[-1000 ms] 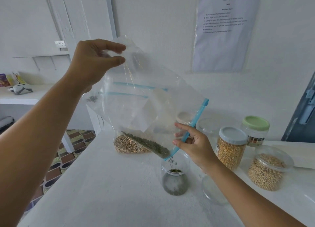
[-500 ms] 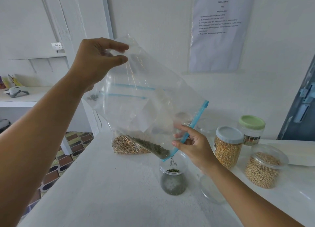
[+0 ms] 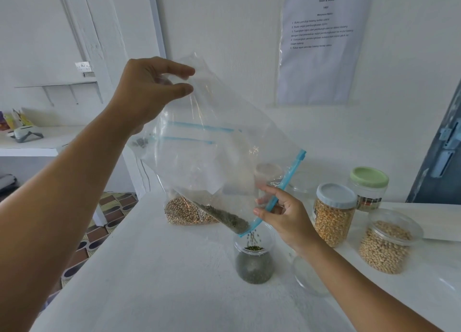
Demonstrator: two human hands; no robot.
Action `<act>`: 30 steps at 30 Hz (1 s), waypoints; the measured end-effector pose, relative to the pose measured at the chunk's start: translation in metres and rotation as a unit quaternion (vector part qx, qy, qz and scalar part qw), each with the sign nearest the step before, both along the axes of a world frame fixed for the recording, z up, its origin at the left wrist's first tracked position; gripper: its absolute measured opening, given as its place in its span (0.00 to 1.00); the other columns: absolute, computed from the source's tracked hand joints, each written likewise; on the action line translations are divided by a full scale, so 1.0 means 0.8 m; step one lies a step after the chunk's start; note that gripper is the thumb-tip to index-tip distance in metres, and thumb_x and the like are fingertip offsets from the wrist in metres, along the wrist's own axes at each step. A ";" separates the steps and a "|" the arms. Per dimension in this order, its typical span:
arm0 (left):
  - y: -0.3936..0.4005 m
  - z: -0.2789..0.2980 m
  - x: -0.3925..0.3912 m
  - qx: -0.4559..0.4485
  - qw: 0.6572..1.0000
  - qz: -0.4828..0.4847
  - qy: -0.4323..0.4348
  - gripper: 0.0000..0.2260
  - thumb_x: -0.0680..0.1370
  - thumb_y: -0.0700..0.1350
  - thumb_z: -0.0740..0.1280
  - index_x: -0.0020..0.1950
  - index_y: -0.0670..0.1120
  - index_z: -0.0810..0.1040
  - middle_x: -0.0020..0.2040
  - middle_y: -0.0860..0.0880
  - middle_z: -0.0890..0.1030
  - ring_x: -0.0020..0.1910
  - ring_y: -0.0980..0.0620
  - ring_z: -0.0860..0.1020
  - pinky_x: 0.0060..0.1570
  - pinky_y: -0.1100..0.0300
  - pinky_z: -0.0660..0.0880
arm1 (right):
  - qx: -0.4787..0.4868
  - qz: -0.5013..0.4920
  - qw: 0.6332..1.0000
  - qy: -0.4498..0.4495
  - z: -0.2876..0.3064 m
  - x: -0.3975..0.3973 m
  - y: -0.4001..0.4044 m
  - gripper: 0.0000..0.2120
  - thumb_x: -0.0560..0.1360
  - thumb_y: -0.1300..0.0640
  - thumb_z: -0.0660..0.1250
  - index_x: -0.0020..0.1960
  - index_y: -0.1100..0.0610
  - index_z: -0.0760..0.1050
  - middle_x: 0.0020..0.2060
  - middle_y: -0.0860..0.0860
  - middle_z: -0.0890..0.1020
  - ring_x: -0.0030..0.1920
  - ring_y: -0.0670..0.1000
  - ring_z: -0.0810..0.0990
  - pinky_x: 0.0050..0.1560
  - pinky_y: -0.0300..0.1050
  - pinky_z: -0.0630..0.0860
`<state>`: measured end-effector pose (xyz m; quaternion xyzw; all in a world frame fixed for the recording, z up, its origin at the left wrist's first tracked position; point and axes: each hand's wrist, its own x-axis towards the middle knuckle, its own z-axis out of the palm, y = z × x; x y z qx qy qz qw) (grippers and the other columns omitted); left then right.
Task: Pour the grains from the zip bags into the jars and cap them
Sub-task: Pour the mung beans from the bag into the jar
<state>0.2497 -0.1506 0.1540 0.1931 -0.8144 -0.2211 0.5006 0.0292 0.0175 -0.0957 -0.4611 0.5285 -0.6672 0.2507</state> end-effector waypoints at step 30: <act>0.013 -0.001 -0.007 -0.031 0.999 -0.003 -0.025 0.14 0.75 0.42 0.79 0.59 0.51 0.85 0.53 0.54 0.85 0.38 0.62 0.77 0.47 0.70 0.76 | 0.023 0.005 1.000 -0.009 -0.009 -0.004 -0.003 0.25 0.74 0.65 0.78 0.60 0.38 0.83 0.51 0.54 0.84 0.54 0.51 0.85 0.57 0.49 0.84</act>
